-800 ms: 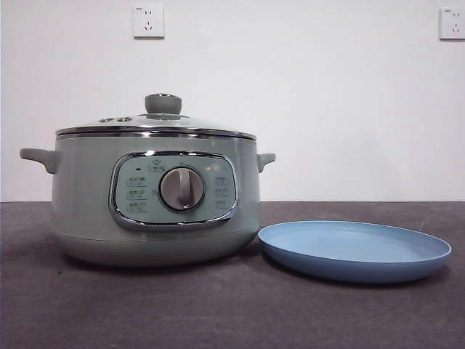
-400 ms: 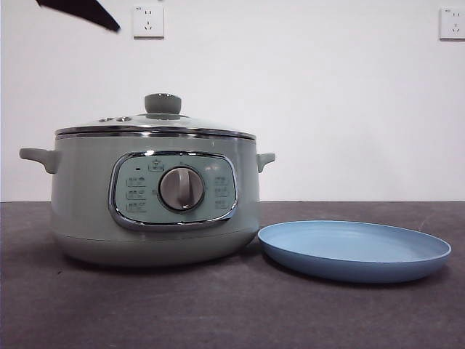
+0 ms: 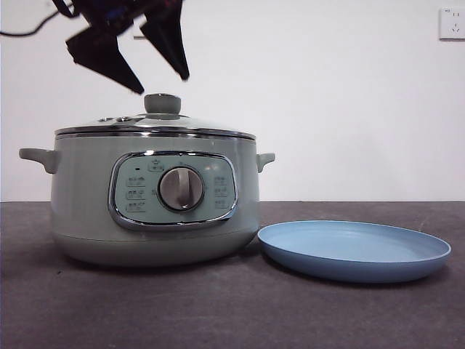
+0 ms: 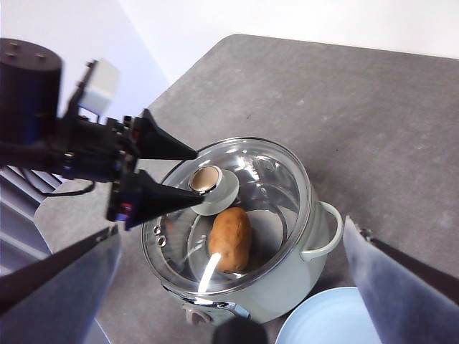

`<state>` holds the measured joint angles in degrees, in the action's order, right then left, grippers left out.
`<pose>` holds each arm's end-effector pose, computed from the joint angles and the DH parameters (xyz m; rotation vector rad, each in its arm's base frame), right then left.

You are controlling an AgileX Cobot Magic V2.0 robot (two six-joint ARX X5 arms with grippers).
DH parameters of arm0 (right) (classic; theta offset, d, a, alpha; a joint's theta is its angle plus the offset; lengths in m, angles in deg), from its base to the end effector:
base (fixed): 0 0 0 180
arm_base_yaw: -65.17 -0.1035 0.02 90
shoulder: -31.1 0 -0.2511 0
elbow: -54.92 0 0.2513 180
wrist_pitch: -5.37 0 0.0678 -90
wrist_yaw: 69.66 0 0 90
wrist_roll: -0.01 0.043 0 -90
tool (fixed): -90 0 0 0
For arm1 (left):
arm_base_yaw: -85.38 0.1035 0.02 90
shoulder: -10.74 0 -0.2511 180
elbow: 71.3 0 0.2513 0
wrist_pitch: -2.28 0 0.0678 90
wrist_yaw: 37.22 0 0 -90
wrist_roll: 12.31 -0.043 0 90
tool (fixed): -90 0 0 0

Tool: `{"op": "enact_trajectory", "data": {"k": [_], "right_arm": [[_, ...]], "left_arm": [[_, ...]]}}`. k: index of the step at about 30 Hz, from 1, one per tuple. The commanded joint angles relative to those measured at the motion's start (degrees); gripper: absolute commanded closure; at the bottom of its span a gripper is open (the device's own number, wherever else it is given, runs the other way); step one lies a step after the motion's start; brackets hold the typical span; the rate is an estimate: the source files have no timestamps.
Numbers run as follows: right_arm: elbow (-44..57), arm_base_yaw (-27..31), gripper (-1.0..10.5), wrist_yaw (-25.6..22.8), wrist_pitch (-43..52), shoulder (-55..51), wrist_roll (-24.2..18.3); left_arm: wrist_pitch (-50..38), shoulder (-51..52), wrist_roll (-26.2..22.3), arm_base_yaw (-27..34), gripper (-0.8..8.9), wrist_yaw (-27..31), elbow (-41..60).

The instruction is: Take the potato out from the steamer,put the potato on the plate,close the lid

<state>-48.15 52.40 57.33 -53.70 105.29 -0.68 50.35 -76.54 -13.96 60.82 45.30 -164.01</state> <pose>0.2478 0.0827 0.4151 0.1030 0.5263 0.8509 0.3065 -0.1462 0.3033 0.1387 0.7377 -0.5437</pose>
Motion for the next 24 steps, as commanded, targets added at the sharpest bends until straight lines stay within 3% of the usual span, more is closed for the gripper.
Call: {"op": "enact_trajectory", "data": {"k": [1,7,10,13,24], "right_arm": [[-0.3,-0.1,2.6,-0.1,0.2,0.0,-0.3],[-0.3,-0.1,2.6,-2.1,0.2,0.0,-0.3],[-0.3,-0.1,2.6,-3.3,0.1,0.0,-0.3],[-0.3,-0.1,2.6,-3.3,0.1,0.0,-0.3],[-0.3,0.0,2.6,-4.4,0.2,0.0,-0.3]], "left_arm": [[-0.5,-2.1,-1.4,-0.2,3.66,1.4,-0.3],[-0.8,-4.0,-1.6,-0.2,3.92,1.5,-0.3],[-1.8,-4.0,-1.7,-0.2,5.83,1.6,-0.3],[-2.3,-4.0,-2.2,-0.2,8.38,1.6,-0.3],[-0.4,-3.7,-3.0,-0.2,8.21,1.5,-4.5]]}}
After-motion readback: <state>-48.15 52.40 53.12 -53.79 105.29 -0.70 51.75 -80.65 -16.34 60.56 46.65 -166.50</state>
